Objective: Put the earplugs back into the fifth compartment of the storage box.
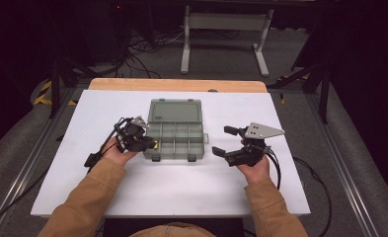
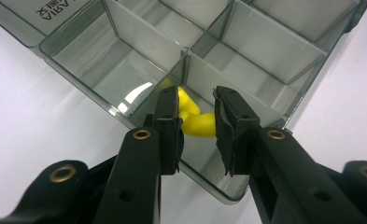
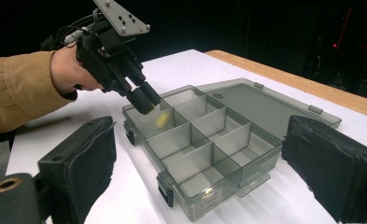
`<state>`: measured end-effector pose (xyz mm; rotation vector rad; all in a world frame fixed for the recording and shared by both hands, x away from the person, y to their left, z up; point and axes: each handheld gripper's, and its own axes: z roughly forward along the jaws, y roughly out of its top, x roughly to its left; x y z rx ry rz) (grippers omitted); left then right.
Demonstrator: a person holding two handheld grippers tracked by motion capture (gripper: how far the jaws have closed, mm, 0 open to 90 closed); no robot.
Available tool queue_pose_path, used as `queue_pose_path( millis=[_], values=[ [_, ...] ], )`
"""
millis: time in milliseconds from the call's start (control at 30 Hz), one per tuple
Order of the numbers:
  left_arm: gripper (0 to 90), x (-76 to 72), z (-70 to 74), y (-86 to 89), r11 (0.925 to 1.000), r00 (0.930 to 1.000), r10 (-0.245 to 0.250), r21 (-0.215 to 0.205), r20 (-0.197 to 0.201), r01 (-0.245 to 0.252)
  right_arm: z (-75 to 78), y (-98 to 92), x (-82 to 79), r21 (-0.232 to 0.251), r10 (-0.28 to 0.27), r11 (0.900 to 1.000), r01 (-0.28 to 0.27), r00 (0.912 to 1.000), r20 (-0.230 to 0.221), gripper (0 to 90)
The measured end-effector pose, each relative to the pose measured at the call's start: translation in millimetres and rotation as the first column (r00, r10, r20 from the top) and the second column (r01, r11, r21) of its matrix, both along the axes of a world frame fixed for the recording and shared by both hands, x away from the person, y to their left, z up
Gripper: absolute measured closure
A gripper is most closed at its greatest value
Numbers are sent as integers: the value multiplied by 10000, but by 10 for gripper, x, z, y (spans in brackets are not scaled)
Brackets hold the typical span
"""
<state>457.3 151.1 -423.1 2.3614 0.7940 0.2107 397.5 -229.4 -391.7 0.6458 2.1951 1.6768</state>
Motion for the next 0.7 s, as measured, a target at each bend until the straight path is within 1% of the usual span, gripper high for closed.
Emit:
queue_pose_path(
  millis=[333, 367, 400, 433, 533, 600, 667, 700],
  values=[
    [692, -6, -5, -13, 9998, 9998, -179, -41, -74, 179, 1, 1, 0, 29, 20, 10000, -20, 10000, 9, 101],
    [676, -7, 1, -10, 9997, 9997, -221, -58, -62, 221, 1, 2, 0, 20, 26, 10000, -26, 10000, 12, 100],
    [650, -9, 10, -2, 9994, 9996, -272, -234, -94, 270, 0, 2, 0, 19, 28, 10000, -28, 10000, 6, 100],
    [613, -9, 17, 3, 9992, 9996, -274, -309, -115, 270, 0, 2, 1, 24, 29, 10000, -29, 10000, -6, 100],
    [576, -5, 40, 29, 9982, 9994, -337, -505, -83, 333, -1, 2, -1, 12, 29, 10000, -29, 10000, -15, 100],
    [531, -4, 50, 49, 9971, 9994, -324, -700, -117, 315, -1, 0, -3, -20, 18, 10000, -18, 10000, -43, 100],
    [452, -10, 72, 78, 9937, 9989, -448, -1036, -126, 433, -3, -2, -4, 6, 0, 10000, 0, 10000, -54, 101],
    [413, -13, 85, 92, 9924, 9988, -485, -1139, -65, 474, -3, 0, -2, 1, 0, 10000, 0, 10000, -54, 102]
  ],
)
